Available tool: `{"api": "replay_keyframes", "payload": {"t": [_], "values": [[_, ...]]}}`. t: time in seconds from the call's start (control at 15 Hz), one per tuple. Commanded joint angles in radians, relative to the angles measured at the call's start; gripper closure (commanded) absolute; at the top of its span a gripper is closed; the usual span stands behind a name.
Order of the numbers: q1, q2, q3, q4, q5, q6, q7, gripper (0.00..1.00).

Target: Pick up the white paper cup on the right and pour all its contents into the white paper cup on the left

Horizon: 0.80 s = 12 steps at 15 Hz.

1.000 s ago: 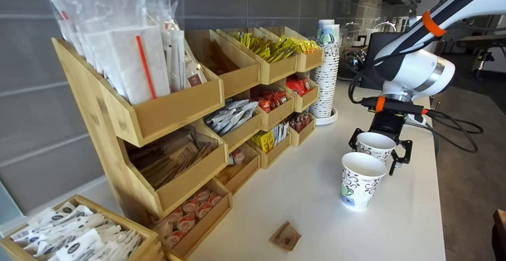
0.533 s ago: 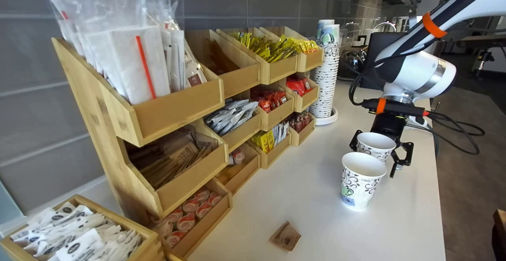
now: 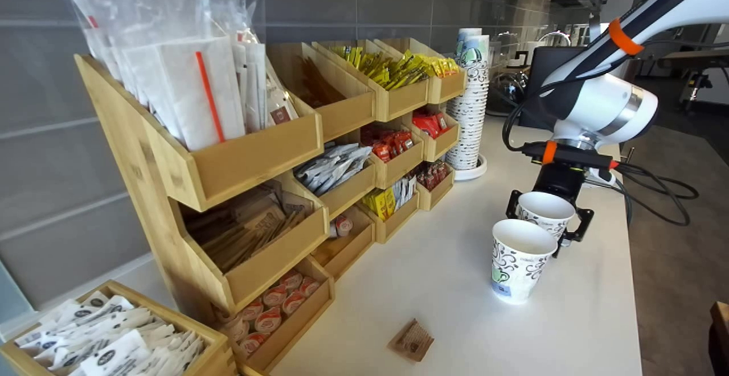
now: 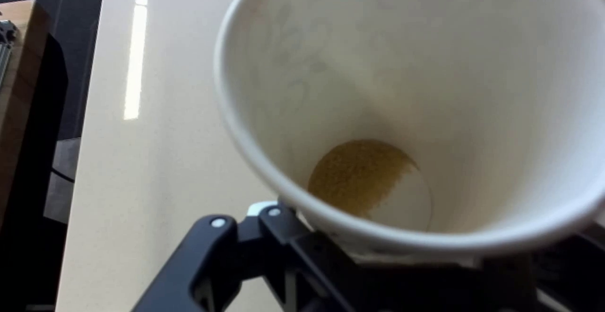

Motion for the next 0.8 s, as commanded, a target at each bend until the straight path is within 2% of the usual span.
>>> {"api": "replay_keyframes", "payload": {"t": [0.0, 0.4, 0.73], "values": [[0.005, -0.006, -0.001, -0.017, 0.038, 0.018, -0.029, 0.57], [0.009, -0.037, -0.005, -0.014, 0.007, 0.025, -0.011, 0.58], [0.020, -0.114, -0.005, -0.008, -0.110, 0.079, 0.039, 0.58]]}}
